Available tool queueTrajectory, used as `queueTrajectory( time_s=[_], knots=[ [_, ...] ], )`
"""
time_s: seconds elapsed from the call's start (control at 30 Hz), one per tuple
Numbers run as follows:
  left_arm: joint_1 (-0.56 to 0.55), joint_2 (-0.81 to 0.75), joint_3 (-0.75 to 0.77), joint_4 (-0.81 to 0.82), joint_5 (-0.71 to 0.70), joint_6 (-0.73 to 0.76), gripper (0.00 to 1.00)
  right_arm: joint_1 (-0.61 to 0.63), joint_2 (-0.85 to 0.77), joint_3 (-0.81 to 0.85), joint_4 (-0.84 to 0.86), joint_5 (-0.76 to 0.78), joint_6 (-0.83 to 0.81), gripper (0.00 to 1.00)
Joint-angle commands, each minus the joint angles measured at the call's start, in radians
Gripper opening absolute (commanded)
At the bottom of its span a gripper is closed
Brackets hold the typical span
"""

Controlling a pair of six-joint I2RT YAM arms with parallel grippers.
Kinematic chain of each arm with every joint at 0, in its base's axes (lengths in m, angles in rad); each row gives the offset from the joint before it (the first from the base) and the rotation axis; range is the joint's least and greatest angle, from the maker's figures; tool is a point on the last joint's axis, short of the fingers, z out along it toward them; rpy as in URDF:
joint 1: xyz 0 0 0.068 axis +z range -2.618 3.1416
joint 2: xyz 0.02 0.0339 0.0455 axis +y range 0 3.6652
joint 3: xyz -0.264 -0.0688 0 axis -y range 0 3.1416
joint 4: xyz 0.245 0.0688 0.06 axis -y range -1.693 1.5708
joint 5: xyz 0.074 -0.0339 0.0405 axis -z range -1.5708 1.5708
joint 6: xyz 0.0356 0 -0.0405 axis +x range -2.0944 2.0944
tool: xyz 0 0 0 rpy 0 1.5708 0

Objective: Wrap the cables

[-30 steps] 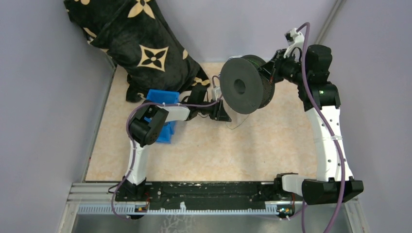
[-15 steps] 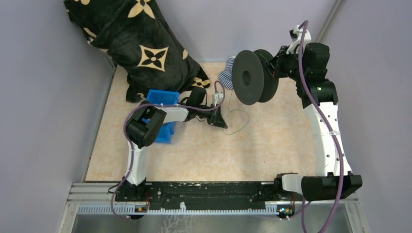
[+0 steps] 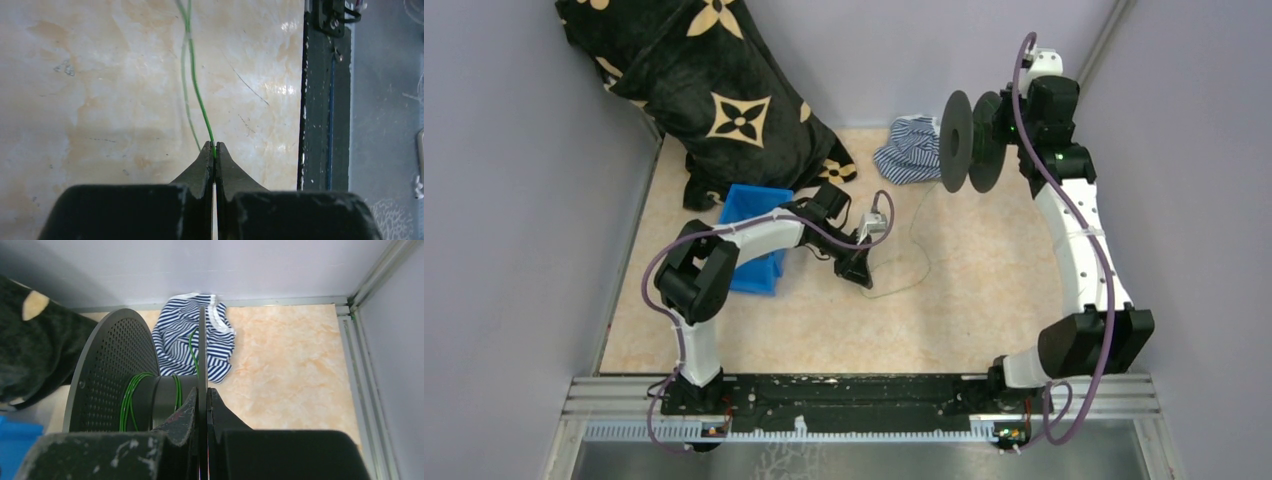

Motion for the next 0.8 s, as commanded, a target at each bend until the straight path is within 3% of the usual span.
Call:
queueTrajectory(
  time_s=[0.0,0.33,0.53,0.77],
  knots=[
    [-0.041,-0.082,-0.013,-0.178,-0.042,0.217,0.00,-0.005,0.025,0.074,0.152,0.081,-0.033,0.00],
    [-0.081,-0.216,-0.002,-0.266,-0.082,0.353,0.00,-0.005,0.081,0.054,0.194,0.136,-0.091,0.00],
    [-0.119,-0.268,0.105,-0.362,-0.055,0.412,0.00,0.002,0.095,0.024,0.194,0.135,-0.093,0.00],
    [-0.178,-0.311,0.300,-0.412,0.054,0.352,0.00,0.024,0.123,-0.019,0.225,0.166,-0.097,0.00]
  ],
)
